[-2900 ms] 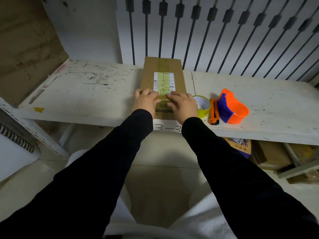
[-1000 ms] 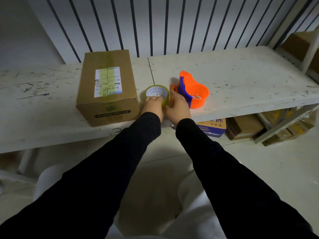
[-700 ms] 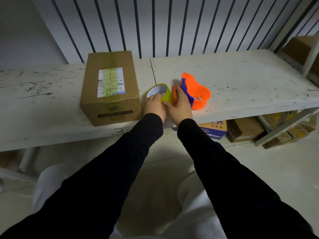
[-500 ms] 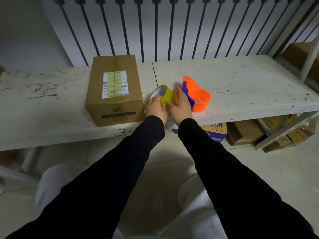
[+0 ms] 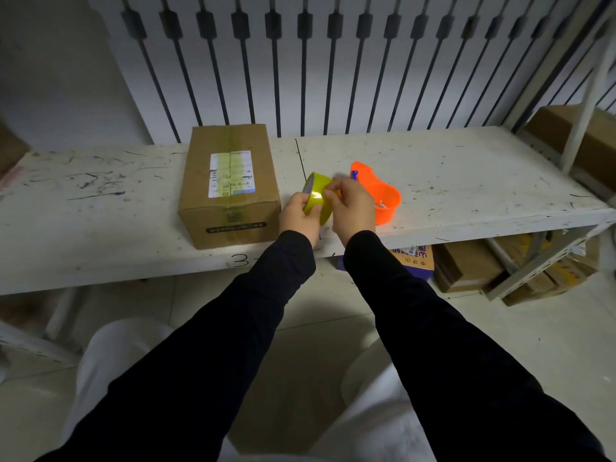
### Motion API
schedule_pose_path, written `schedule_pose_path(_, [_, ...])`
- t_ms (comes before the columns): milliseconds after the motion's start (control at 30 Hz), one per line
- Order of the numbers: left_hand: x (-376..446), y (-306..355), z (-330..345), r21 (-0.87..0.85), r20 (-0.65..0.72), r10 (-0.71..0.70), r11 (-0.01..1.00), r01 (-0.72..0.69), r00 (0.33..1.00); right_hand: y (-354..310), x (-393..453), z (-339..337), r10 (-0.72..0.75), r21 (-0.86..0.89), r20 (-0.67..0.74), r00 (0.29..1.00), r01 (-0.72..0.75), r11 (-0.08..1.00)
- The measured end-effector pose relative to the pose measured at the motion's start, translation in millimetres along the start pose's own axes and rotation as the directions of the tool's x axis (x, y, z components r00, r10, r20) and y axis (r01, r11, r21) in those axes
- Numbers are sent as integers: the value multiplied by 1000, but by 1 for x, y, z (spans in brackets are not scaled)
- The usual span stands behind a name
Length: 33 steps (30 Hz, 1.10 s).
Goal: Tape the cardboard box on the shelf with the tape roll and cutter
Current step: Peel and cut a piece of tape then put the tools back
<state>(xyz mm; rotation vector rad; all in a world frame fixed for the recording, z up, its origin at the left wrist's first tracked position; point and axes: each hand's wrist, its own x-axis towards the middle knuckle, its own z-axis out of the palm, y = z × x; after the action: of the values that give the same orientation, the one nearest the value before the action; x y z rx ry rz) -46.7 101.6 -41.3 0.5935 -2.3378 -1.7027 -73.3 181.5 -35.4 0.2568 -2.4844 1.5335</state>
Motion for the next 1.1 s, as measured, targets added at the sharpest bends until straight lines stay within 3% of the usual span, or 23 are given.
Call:
schedule_pose_path(133, [-4,5,-3,-149,38,-55,987,60,998,-8,-5,-2,14,50,6,1000,-15,999])
schedule_pose_path(433, [-11,16,-12,-106,142,-36,993,52,989,-17,-6,2,-5,-37,2,1000,5,999])
schedule_pose_path(533, [-13,13,-15,-21,191,-4,1000,8,981,-20,-7,2,21,21,-10,1000,-21,1000])
schedule_pose_path(667, [-11,7,-19,221,209,-12,975,-35,978,-24,-8,1,57,4,-15,998,-57,998])
schedule_pose_path(933, [-9,4,-20,-36,242,-50,998,60,969,-25,-11,2,-24,-151,-46,999,17,988])
schedule_pose_path(1100, [-7,4,-23,-28,231,-94,994,103,969,-27,-14,2,-96,-192,4,995,95,977])
